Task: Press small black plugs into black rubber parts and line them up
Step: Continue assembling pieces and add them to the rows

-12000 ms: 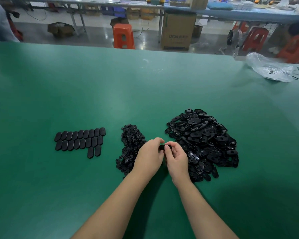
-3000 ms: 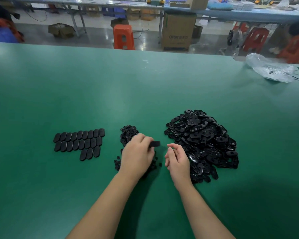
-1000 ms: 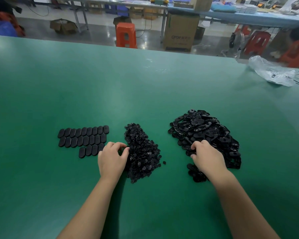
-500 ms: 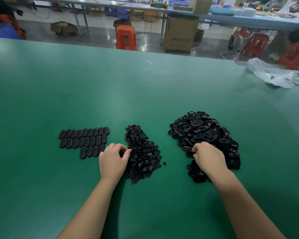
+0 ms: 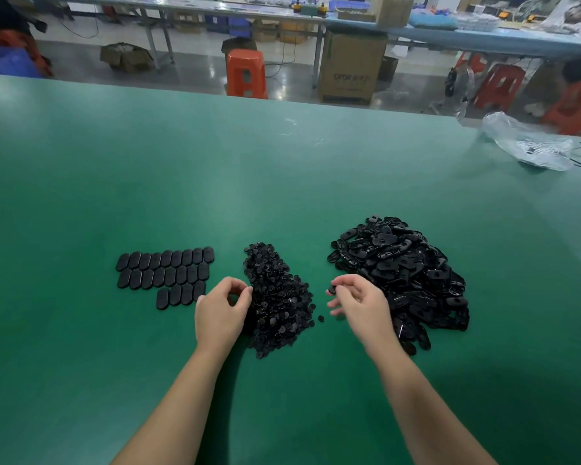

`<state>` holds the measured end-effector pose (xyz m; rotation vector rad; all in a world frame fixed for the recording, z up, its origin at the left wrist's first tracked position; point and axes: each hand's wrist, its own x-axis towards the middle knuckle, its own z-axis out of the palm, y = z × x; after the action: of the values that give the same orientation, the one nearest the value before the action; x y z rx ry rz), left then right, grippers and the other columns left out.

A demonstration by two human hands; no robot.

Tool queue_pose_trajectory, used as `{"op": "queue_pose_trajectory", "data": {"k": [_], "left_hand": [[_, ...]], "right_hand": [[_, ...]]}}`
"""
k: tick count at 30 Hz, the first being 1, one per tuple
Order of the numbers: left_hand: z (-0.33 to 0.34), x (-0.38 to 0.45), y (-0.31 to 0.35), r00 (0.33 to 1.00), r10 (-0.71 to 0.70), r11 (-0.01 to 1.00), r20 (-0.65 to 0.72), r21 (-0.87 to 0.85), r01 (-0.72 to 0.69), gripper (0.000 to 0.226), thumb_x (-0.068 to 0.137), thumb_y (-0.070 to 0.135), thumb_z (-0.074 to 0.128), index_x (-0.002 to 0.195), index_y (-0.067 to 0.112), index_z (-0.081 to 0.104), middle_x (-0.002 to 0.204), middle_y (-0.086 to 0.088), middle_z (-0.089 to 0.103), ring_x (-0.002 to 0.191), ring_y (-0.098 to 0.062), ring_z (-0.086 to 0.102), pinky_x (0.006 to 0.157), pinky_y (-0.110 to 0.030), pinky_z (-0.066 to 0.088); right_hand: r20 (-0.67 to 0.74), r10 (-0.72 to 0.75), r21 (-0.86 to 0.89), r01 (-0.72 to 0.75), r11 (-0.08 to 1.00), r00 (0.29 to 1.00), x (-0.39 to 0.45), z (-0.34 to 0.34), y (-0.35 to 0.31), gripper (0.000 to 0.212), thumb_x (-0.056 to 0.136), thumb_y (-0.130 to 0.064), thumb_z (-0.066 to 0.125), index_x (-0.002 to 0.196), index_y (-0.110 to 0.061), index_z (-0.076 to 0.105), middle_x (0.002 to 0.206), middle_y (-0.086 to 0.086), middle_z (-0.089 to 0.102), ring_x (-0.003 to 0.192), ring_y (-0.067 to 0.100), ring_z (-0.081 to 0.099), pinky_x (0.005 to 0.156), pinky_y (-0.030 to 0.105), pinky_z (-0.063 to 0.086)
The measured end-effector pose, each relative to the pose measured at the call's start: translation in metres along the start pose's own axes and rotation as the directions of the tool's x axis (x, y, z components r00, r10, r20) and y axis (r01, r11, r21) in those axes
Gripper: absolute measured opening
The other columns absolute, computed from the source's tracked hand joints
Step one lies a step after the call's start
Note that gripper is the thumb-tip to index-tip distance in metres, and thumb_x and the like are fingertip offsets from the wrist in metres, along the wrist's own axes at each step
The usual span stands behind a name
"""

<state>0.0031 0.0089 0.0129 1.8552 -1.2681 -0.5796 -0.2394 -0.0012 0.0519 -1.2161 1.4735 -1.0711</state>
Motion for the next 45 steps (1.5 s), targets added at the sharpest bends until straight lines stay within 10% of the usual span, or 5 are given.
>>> {"op": "queue_pose_trajectory", "data": {"k": [10, 28, 37, 45], "left_hand": [[-0.002, -0.001, 0.002, 1.000, -0.006, 1.000, -0.002, -0.003, 0.006, 0.016, 0.090, 0.024, 0.068, 0.077, 0.033, 0.063, 0.059, 0.009, 0.059, 0.055, -0.014, 0.053, 0.093, -0.056, 0.051], [0.000, 0.001, -0.003, 0.999, 0.035, 0.999, 0.001, 0.026, -0.035, 0.026, 0.093, 0.012, 0.065, 0.114, 0.024, 0.073, 0.105, 0.007, 0.071, 0.084, -0.011, 0.058, 0.096, -0.052, 0.049], [-0.002, 0.000, -0.002, 0.997, 0.064, 0.998, -0.044, -0.015, -0.065, 0.017, 0.091, 0.012, 0.069, 0.091, 0.029, 0.073, 0.083, 0.016, 0.063, 0.073, -0.001, 0.055, 0.059, -0.012, 0.038], [-0.003, -0.004, 0.018, 0.989, 0.145, 0.986, 0.001, -0.088, -0.144, 0.022, 0.093, 0.011, 0.068, 0.100, 0.030, 0.076, 0.089, 0.016, 0.068, 0.077, 0.001, 0.059, 0.066, -0.006, 0.041]], "right_hand": [[-0.123, 0.010, 0.048, -0.004, 0.999, 0.992, 0.002, 0.028, 0.036, 0.032, 0.102, -0.011, 0.057, 0.125, -0.032, 0.051, 0.093, -0.003, 0.074, 0.067, 0.009, 0.069, 0.070, 0.030, 0.061], [-0.089, -0.033, 0.078, 0.040, 0.996, 0.996, -0.002, 0.028, 0.038, 0.007, 0.100, -0.018, 0.061, 0.103, -0.019, 0.055, 0.092, -0.008, 0.078, 0.063, 0.014, 0.068, 0.066, 0.034, 0.060], [-0.117, -0.047, 0.097, 0.059, 0.993, 0.992, -0.004, 0.027, 0.039, 0.009, 0.100, -0.021, 0.063, 0.094, -0.021, 0.070, 0.079, -0.002, 0.072, 0.066, 0.011, 0.065, 0.059, 0.024, 0.053], [-0.128, -0.046, 0.070, 0.056, 0.996, 0.991, -0.003, 0.027, 0.042, 0.011, 0.099, -0.020, 0.064, 0.095, -0.030, 0.070, 0.070, -0.007, 0.069, 0.056, 0.006, 0.061, 0.055, 0.023, 0.053]]}}
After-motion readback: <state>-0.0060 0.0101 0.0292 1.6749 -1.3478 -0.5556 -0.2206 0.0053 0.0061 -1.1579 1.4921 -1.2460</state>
